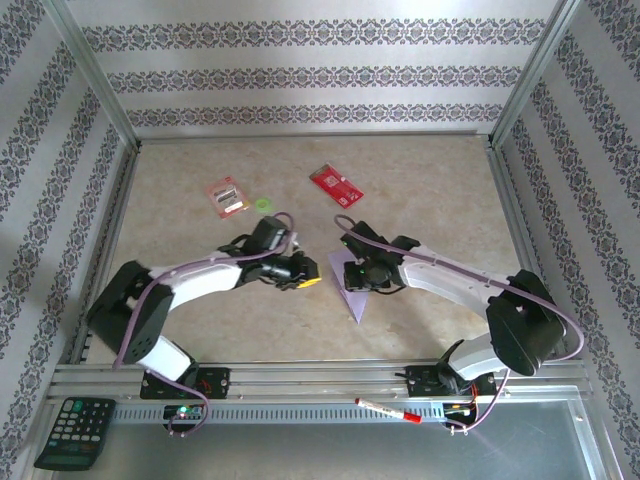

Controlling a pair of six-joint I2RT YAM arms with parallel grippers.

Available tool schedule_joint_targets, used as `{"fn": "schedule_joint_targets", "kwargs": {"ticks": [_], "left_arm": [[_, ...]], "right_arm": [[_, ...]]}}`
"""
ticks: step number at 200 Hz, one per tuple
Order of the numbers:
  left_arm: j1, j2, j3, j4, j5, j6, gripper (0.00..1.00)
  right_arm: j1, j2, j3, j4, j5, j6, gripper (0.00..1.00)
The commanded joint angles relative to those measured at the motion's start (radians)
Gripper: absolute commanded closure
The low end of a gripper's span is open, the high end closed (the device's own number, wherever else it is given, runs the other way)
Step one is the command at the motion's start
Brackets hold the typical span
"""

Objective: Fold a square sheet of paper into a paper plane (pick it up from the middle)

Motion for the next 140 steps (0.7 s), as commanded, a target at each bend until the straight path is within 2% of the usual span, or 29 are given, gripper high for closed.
{"fn": "schedule_joint_targets", "kwargs": {"ticks": [1,45,67,105,140], "left_arm": [[-0.059,0.117,0.103,0.054,0.022,-0.039,0.84],[-0.053,0.308,0.261,-0.075,0.056,0.05,0.94],[-0.024,0.361,0.284,-0.121,0.073,0.104,0.95],[0.019,0.439,0.346,-0.226,0.111,0.231,0.95],[0.057,0.493,0.405,-0.322,0.153,0.345,0.93]], "right_arm": [[-0.055,-0.041,-0.106,0.157,-0.157,-0.007,0.8],[-0.075,-0.051,-0.235,0.29,-0.206,0.07,0.85],[-0.066,-0.05,-0.287,0.363,-0.221,0.132,0.86],[0.003,-0.01,-0.321,0.483,-0.214,0.244,0.85],[0.093,0.062,-0.269,0.545,-0.171,0.325,0.84]]}}
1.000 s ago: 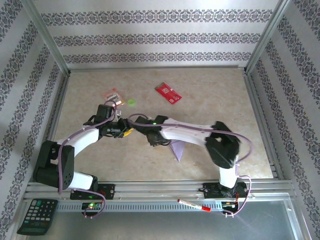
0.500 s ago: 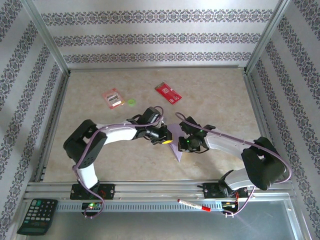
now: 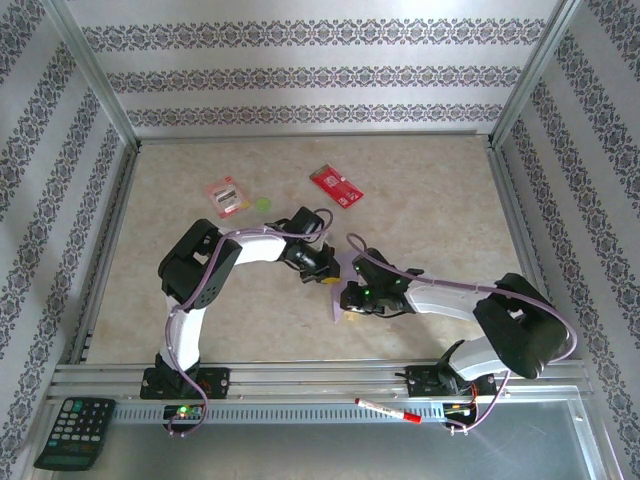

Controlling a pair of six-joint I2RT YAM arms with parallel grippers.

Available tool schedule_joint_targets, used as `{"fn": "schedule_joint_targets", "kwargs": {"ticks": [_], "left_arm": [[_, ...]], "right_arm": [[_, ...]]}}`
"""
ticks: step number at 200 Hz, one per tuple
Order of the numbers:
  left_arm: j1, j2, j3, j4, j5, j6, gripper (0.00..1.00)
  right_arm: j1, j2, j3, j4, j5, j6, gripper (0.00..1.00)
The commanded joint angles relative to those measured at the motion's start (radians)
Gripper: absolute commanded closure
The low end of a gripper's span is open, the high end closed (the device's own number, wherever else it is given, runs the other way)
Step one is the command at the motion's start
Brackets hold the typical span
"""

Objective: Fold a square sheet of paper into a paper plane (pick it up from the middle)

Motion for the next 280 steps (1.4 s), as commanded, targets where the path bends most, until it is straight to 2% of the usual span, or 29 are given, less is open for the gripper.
{"fn": "schedule_joint_targets", "kwargs": {"ticks": [1,32,64,82,102,126,152,176,193,280], "left_arm": [[0.031,0.048,0.043,-0.136,0.028,0.136,0.93],[0.079,0.031,0.063,-0.184,0.018,0.188,0.89],[0.11,-0.086,0.035,-0.162,0.029,0.187,0.85],[0.108,-0.189,-0.032,-0.14,0.008,0.16,0.83],[0.099,-0.299,-0.142,-0.086,-0.019,0.097,0.82],[0.063,-0.366,-0.24,-0.012,-0.03,0.033,0.83],[0.01,-0.306,-0.22,-0.007,-0.019,0.025,0.91],[0.013,-0.237,-0.165,-0.037,-0.036,0.056,0.96],[0.03,-0.194,-0.137,-0.078,-0.064,0.085,0.99],[0.08,-0.103,-0.232,0.033,0.005,0.073,1.0]], "right_arm": [[0.053,0.057,0.031,0.064,0.021,0.091,0.84],[0.085,0.091,0.085,0.089,0.014,0.126,0.81],[0.057,-0.005,0.089,0.023,-0.026,0.061,0.78],[-0.001,-0.113,0.072,-0.083,-0.032,-0.019,0.75],[-0.109,-0.226,0.035,-0.198,-0.037,-0.086,0.71],[-0.247,-0.308,-0.006,-0.212,-0.065,-0.096,0.67],[-0.283,-0.309,-0.012,-0.184,-0.073,-0.09,0.66],[-0.284,-0.266,0.011,-0.178,-0.088,-0.094,0.64],[-0.283,-0.24,0.013,-0.163,-0.096,-0.087,0.57],[-0.262,-0.046,0.094,-0.032,-0.192,-0.053,0.53]]}}
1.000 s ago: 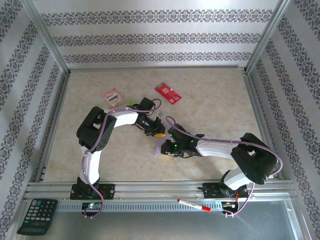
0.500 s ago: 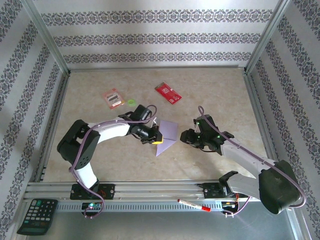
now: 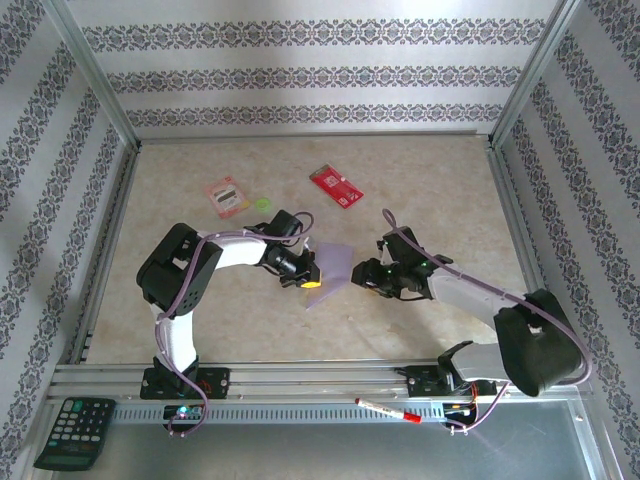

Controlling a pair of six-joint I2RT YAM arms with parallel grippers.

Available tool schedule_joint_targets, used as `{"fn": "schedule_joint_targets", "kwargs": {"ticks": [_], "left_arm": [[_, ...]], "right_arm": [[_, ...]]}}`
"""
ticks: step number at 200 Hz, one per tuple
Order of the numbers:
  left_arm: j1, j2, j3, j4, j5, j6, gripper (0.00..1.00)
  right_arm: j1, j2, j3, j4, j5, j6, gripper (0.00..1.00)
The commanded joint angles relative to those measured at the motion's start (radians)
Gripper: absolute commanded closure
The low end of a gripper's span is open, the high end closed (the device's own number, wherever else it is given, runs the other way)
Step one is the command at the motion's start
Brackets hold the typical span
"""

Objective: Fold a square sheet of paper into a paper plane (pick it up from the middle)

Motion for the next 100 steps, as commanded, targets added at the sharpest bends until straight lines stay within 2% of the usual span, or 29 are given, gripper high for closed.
{"fn": "schedule_joint_targets", "kwargs": {"ticks": [1,39,100], "left_arm": [[0.01,0.029,-0.058,0.053,0.024,-0.001,1.0],[0.018,0.022,-0.117,0.129,0.065,-0.044,1.0],[0.023,0.015,-0.15,0.159,0.074,-0.059,1.0]], "right_arm": [[0.014,0.059,0.045,0.082,-0.053,0.023,0.53],[0.025,0.168,0.072,0.156,-0.076,0.051,0.53],[0.041,0.217,0.042,0.238,-0.079,0.074,0.53]]}}
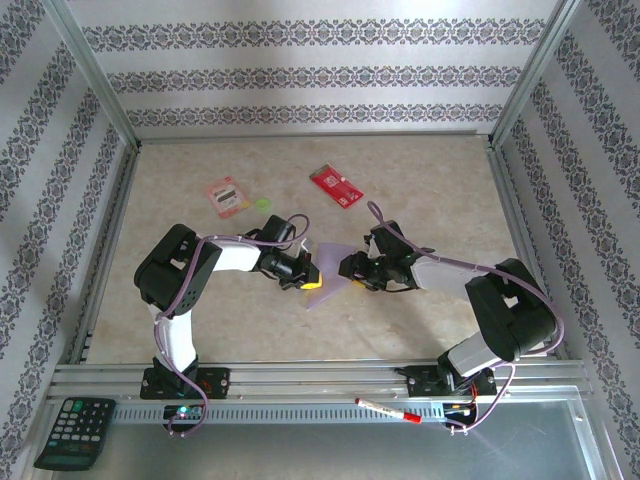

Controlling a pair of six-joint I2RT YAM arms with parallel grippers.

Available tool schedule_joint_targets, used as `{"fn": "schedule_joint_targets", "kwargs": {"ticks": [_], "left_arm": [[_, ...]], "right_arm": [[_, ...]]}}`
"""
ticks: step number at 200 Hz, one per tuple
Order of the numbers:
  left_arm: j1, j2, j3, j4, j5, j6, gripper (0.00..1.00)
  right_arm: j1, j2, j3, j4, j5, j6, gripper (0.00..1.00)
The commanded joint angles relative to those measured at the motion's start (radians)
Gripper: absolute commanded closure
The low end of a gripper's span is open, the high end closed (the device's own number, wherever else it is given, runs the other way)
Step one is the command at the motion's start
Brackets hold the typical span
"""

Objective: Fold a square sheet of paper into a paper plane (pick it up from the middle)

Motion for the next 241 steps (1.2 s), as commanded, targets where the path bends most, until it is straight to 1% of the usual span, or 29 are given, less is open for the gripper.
{"fn": "schedule_joint_targets", "kwargs": {"ticks": [1,32,51,106,155,209,241], "left_arm": [[0.0,0.024,-0.042,-0.042,-0.021,-0.022,1.0],[0.001,0.029,-0.048,-0.031,-0.018,-0.025,1.0],[0.0,0.027,-0.05,-0.029,-0.02,-0.026,1.0],[0.0,0.028,-0.047,-0.026,-0.02,-0.027,1.0],[0.0,0.032,-0.05,-0.027,-0.02,-0.029,1.0],[0.001,0.026,-0.043,-0.035,-0.018,-0.021,1.0],[0.001,0.028,-0.037,-0.046,-0.018,-0.015,1.0]], "right_arm": [[0.021,0.031,-0.007,0.065,-0.022,0.023,0.53],[0.025,0.06,-0.018,0.078,-0.005,0.037,0.53],[0.02,0.026,-0.043,0.075,0.024,0.031,0.53],[-0.003,-0.061,-0.097,0.051,0.033,0.017,0.52],[0.001,-0.008,-0.088,0.122,-0.003,0.037,0.53],[-0.002,0.035,-0.068,0.176,-0.028,0.047,0.6],[-0.005,0.053,-0.053,0.183,-0.038,0.049,0.73]]}}
